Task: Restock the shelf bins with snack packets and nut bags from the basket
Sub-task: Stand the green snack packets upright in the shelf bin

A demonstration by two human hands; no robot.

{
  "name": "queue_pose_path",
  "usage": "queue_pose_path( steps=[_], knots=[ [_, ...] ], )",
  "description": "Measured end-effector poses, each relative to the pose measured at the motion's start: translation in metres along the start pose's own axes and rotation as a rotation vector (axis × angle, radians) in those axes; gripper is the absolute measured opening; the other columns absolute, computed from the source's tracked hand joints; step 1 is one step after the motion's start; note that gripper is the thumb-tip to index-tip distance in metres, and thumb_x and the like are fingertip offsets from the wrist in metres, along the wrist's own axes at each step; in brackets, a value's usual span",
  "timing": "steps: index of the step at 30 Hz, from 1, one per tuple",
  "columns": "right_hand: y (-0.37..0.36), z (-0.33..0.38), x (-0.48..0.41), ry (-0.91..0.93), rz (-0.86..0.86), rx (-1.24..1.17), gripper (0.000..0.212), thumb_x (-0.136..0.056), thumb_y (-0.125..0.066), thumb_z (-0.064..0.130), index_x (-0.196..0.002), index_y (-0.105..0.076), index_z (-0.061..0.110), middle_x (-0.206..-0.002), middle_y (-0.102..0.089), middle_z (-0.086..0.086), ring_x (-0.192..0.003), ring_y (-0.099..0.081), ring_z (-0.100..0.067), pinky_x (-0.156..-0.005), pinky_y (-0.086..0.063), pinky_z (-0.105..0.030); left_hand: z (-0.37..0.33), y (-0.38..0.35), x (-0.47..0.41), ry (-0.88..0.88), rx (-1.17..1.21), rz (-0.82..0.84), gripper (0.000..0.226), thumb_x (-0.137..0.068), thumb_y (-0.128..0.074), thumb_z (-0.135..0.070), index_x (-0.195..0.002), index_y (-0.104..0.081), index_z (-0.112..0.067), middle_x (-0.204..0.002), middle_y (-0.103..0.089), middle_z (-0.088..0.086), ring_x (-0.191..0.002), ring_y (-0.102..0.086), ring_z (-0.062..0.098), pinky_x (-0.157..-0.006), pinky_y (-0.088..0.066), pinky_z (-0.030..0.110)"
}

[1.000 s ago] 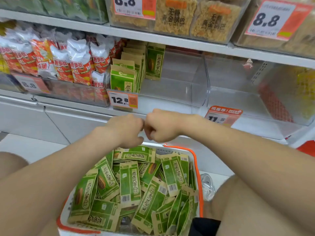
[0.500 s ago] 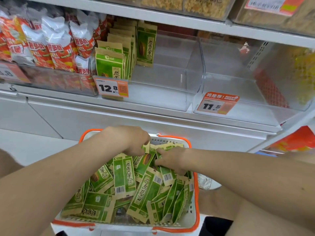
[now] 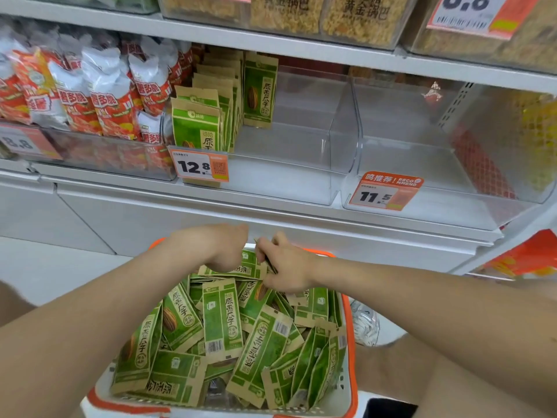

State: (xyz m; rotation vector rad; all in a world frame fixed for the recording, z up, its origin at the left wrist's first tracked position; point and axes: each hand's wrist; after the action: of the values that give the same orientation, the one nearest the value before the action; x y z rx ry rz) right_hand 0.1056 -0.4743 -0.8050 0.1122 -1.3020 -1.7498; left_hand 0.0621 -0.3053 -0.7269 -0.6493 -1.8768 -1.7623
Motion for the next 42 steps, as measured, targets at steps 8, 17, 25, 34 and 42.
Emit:
queue_pose_path(
  steps=[8, 17, 25, 34, 42],
  knots=[
    [0.041, 0.051, 0.007, 0.113, -0.336, -0.778, 0.066, -0.090, -0.064, 0.000, -0.134, -0.027, 0.032, -0.099, -0.072, -0.008, -0.083, -0.072, -0.023, -0.076, -0.063, -0.050, 0.013, 0.018, 0.008, 0.270, 0.975, -0.221, 0.029, -0.103, -0.040, -0.020, -0.115, -0.062, -0.005, -0.106, -0.072, 0.015, -0.081, -0.077, 0.034, -0.078, -0.065, 0.051],
    [0.074, 0.075, -0.005, 0.141, -0.933, -0.883, 0.046, -0.103, -0.058, 0.024, -0.142, -0.036, 0.032, -0.108, -0.071, 0.009, -0.099, -0.070, -0.008, -0.094, -0.057, -0.036, 0.004, 0.029, 0.014, 0.026, 1.636, -0.597, 0.049, -0.112, -0.034, -0.050, -0.118, -0.070, -0.018, -0.108, -0.078, 0.006, -0.096, -0.075, 0.023, -0.077, -0.064, 0.044],
    [0.089, 0.093, 0.001, 0.114, -0.761, -0.793, 0.042, -0.110, -0.047, 0.030, -0.145, -0.028, 0.019, -0.113, -0.059, 0.020, -0.112, -0.060, -0.009, -0.096, -0.044, -0.028, 0.006, 0.020, 0.006, -0.050, 1.393, -1.054, 0.043, -0.114, -0.040, -0.033, -0.088, -0.069, -0.013, -0.081, -0.069, 0.004, -0.074, -0.058, 0.018, -0.072, -0.044, 0.037],
    [0.099, 0.095, -0.001, 0.084, -0.848, -1.080, 0.035, -0.109, -0.049, 0.014, -0.134, -0.027, 0.026, -0.126, -0.063, 0.002, -0.112, -0.064, -0.011, -0.104, -0.052, -0.037, 0.001, 0.032, 0.010, -0.041, 1.522, -1.164, 0.032, -0.090, -0.078, -0.051, -0.093, -0.073, -0.020, -0.083, -0.078, -0.003, -0.079, -0.074, 0.012, -0.076, -0.058, 0.035],
    [0.104, 0.085, -0.005, -0.006, -0.554, -1.270, 0.035, -0.105, -0.050, 0.043, -0.134, -0.032, 0.035, -0.135, -0.055, 0.000, -0.116, -0.064, -0.017, -0.095, -0.058, -0.049, 0.001, 0.037, 0.023, -0.261, 1.622, -1.123, 0.006, -0.091, -0.082, -0.015, -0.090, -0.077, -0.011, -0.086, -0.079, -0.001, -0.078, -0.073, 0.004, -0.068, -0.055, 0.016]
  ],
)
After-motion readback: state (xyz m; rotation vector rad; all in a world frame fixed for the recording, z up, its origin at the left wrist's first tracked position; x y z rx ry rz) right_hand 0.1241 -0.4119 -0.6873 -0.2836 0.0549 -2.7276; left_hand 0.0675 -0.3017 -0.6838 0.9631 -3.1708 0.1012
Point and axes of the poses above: each hand's wrist, its own x-axis away from the middle knuckle, its own y-axis out of the back of the hand, z = x × y
